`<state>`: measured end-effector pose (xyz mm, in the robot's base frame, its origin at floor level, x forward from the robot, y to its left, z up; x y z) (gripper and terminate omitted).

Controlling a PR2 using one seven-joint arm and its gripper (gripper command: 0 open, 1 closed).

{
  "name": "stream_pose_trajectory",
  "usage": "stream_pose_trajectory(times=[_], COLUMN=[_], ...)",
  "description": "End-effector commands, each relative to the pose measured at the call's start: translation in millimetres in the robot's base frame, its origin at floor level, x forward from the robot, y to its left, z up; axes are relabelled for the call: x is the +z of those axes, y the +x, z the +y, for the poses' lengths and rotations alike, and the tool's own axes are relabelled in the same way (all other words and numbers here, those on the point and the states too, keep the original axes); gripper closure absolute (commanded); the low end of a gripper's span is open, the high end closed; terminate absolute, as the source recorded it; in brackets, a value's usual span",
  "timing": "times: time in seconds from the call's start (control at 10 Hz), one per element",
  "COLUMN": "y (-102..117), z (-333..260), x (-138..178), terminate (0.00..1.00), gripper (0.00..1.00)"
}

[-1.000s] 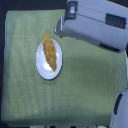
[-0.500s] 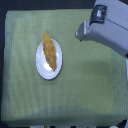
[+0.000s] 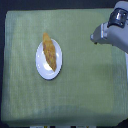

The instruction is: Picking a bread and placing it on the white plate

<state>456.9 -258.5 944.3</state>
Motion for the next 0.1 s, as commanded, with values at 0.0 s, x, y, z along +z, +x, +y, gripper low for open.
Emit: stream_pose_trajectory(times=[0.0], y=[-2.1], z=[-23.9], x=[-4.4], terminate=[1.0], gripper=[0.0])
